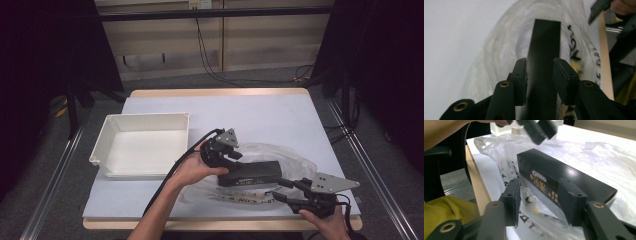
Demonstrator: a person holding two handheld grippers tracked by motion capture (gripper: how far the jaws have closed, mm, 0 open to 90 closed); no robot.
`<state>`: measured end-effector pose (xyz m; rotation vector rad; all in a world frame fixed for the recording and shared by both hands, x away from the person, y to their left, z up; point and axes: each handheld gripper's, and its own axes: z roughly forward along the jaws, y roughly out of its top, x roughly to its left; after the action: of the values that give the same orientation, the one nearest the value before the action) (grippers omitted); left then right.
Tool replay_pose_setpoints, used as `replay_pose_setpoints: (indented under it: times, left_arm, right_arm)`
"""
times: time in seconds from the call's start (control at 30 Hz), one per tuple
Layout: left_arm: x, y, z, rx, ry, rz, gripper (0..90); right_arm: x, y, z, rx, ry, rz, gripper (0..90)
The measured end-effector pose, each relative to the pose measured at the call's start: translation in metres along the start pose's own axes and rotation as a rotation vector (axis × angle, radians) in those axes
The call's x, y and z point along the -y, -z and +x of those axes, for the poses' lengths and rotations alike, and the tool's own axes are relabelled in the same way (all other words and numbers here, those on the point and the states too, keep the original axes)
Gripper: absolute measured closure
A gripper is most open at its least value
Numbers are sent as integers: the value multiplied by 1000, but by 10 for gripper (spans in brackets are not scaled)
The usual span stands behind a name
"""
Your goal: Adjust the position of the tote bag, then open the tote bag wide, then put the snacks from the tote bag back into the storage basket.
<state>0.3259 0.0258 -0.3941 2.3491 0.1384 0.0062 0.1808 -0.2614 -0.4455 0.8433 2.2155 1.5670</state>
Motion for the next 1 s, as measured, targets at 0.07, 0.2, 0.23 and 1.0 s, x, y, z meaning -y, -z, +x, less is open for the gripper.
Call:
replay_pose_setpoints:
  times: [0.07,0.2,0.23,1.0]
  left_arm:
    - [9,2,-3,-2,17,1,652]
    - [19,6,-3,-11,14,50,609]
    - [21,8,-3,-6,18,40,600]
    - [39,8,-1,-70,12,117,372]
  right_arm:
    - [2,4,3,8,-4,-10,481]
    - [5,10,8,22,3,-25,391]
    - [6,10,9,27,0,-33,369]
    - [14,30,4,41,-23,-61,7]
